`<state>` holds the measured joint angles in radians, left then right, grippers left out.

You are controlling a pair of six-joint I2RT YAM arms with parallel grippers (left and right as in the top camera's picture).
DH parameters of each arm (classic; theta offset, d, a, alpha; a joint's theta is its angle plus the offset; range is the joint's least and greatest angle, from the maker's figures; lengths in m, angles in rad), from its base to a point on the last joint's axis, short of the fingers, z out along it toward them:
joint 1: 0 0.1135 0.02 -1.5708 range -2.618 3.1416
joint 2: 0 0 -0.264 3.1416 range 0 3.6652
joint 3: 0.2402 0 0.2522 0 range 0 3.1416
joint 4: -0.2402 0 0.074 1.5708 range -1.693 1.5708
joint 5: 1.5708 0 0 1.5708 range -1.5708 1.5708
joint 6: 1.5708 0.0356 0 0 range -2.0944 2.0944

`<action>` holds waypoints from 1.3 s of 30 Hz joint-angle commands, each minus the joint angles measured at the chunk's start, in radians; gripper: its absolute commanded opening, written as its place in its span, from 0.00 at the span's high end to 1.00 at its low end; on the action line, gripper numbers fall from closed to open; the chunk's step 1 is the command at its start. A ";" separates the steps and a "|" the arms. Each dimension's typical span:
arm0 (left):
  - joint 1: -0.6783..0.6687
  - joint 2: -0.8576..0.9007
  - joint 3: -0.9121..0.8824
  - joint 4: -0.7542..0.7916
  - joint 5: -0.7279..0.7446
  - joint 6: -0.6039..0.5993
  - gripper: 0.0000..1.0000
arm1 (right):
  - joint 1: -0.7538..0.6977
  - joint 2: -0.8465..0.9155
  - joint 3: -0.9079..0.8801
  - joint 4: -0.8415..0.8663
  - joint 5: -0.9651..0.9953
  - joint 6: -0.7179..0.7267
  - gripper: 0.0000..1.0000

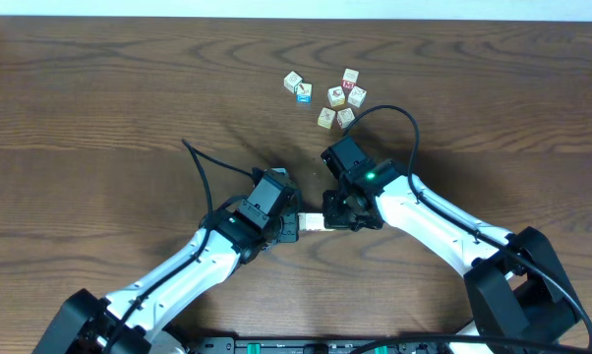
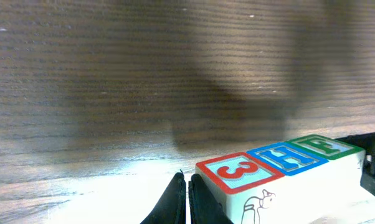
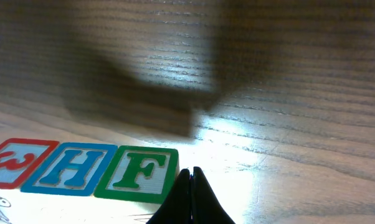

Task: Lift 3 blocks
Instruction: 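Hold the row of blocks pressed between both grippers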

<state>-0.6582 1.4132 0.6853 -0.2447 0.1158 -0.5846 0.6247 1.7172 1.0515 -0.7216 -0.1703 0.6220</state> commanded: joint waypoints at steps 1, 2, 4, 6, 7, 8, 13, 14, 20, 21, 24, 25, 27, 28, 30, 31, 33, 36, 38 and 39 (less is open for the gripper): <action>-0.055 -0.042 0.110 0.077 0.239 0.005 0.93 | 0.058 -0.026 0.047 0.055 -0.336 0.009 0.99; -0.055 -0.042 0.110 0.077 0.239 0.005 0.93 | 0.058 -0.027 0.047 0.055 -0.336 0.009 0.99; -0.055 -0.042 0.110 0.075 0.239 0.005 0.93 | 0.058 -0.030 0.047 0.055 -0.336 0.009 0.99; -0.055 -0.042 0.110 0.072 0.239 0.005 0.93 | 0.057 -0.034 0.047 0.056 -0.336 0.009 0.99; -0.055 -0.042 0.110 0.069 0.239 0.005 0.93 | 0.057 -0.039 0.047 0.056 -0.336 0.009 0.99; -0.055 -0.042 0.110 0.066 0.239 0.005 0.92 | 0.056 -0.047 0.048 0.056 -0.336 0.009 0.99; -0.066 -0.042 0.110 0.067 0.239 0.005 0.93 | 0.056 -0.084 0.048 0.056 -0.328 0.009 0.99; -0.068 -0.042 0.110 0.067 0.239 0.005 0.93 | 0.057 -0.089 0.048 0.056 -0.328 0.010 0.99; -0.068 -0.043 0.113 0.077 0.239 0.005 0.93 | 0.057 -0.092 0.048 0.048 -0.328 0.010 0.99; -0.068 -0.045 0.113 0.078 0.239 0.005 0.93 | 0.057 -0.092 0.048 0.048 -0.328 0.010 0.99; -0.068 -0.048 0.114 0.078 0.239 0.008 0.93 | 0.057 -0.092 0.048 0.049 -0.328 0.010 0.99; -0.068 -0.050 0.114 0.078 0.239 0.009 0.93 | 0.057 -0.092 0.048 0.049 -0.328 0.010 0.99; -0.068 -0.054 0.114 0.081 0.239 0.009 0.93 | 0.057 -0.092 0.048 0.048 -0.328 0.010 0.99; -0.068 -0.056 0.114 0.082 0.239 0.009 0.93 | 0.057 -0.092 0.048 0.049 -0.328 0.010 0.99; -0.068 -0.063 0.114 0.082 0.239 0.009 0.93 | 0.057 -0.092 0.048 0.050 -0.328 0.010 0.99; -0.068 -0.066 0.114 0.082 0.239 0.009 0.93 | 0.057 -0.092 0.048 0.050 -0.328 0.010 0.99; -0.068 -0.079 0.114 0.082 0.239 0.010 0.93 | 0.057 -0.092 0.048 0.052 -0.328 0.010 0.99; -0.068 -0.089 0.114 0.081 0.239 0.013 0.93 | 0.056 -0.092 0.048 0.053 -0.328 0.010 0.99; -0.068 -0.092 0.114 0.081 0.239 0.013 0.93 | 0.056 -0.092 0.048 0.053 -0.328 0.010 0.99; -0.068 -0.092 0.114 0.081 0.239 0.013 0.93 | 0.056 -0.092 0.048 0.054 -0.329 0.010 0.99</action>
<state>-0.6586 1.3602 0.6861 -0.2413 0.1005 -0.5747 0.6239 1.6463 1.0515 -0.7288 -0.1581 0.6250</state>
